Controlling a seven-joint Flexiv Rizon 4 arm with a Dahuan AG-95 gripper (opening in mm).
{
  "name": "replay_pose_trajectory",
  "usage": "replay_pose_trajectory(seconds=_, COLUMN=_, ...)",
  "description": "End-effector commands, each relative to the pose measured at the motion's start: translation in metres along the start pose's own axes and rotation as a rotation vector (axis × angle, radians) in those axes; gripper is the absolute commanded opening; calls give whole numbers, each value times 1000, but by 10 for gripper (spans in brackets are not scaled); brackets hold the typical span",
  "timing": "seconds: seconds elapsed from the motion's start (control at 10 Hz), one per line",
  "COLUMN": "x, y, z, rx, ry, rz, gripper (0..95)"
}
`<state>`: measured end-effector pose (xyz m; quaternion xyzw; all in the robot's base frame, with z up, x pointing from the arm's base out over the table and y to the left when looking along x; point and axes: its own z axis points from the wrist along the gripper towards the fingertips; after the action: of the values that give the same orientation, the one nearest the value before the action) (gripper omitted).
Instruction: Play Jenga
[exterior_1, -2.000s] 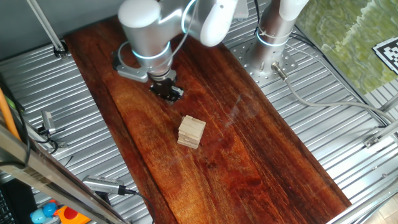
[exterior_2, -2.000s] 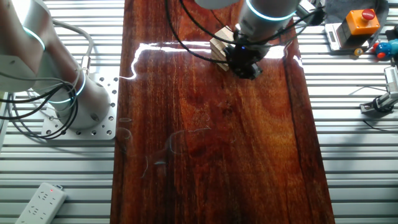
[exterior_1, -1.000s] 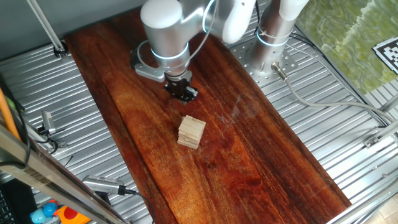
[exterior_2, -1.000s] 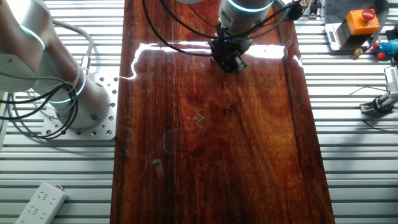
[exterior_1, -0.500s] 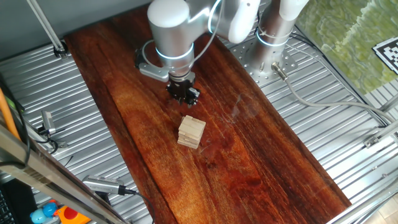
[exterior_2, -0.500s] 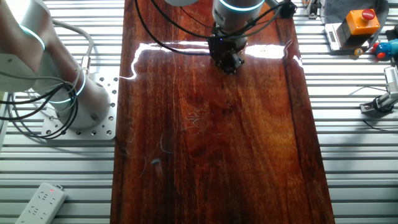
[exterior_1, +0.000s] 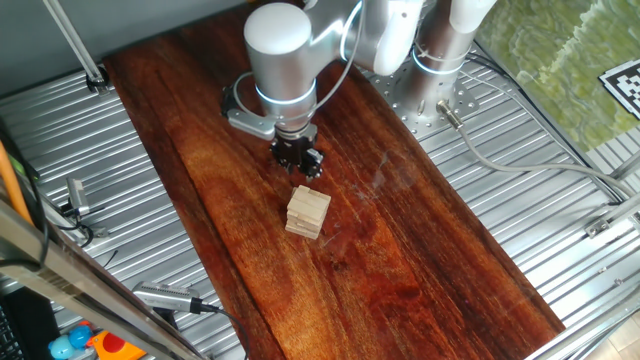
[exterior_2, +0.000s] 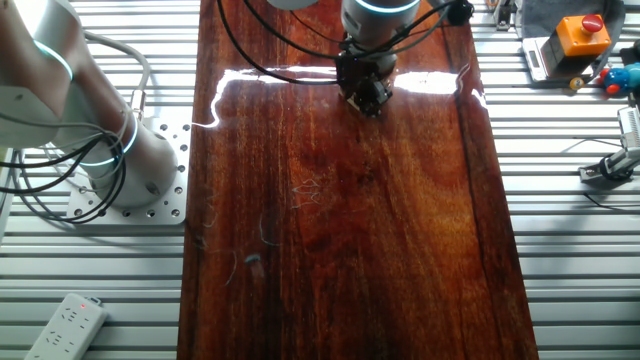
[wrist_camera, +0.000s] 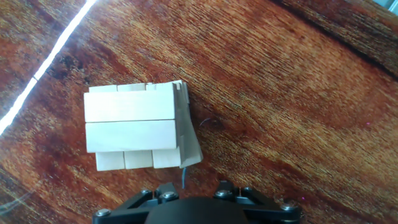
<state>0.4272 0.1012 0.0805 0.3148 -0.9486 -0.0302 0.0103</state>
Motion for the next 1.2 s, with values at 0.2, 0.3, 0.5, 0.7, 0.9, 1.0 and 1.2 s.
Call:
replay_pose_trajectory(seconds=0.2, x=-1, y=1, z=1, rx=4, ry=0, rz=-1, gripper=380)
replay_pose_trajectory(seconds=0.3, x=-1, y=1, z=2, rx=5, ry=1, rz=0, gripper=380)
replay_pose_trajectory(seconds=0.5, x=-2, y=0, z=5, rx=4, ry=2, rz=-4, gripper=380)
replay_pose_trajectory(seconds=0.7, x=-2, y=0, z=6, rx=3, ry=1, rz=-4, gripper=380)
replay_pose_trajectory(seconds=0.9, x=-3, y=0, z=8, rx=3, ry=2, rz=-4, gripper=380)
replay_pose_trajectory(seconds=1.0, x=-3, y=1, z=10, rx=3, ry=2, rz=-6, gripper=380)
replay_pose_trajectory(seconds=1.2, x=-4, y=1, z=12, rx=2, ry=3, rz=-5, gripper=380)
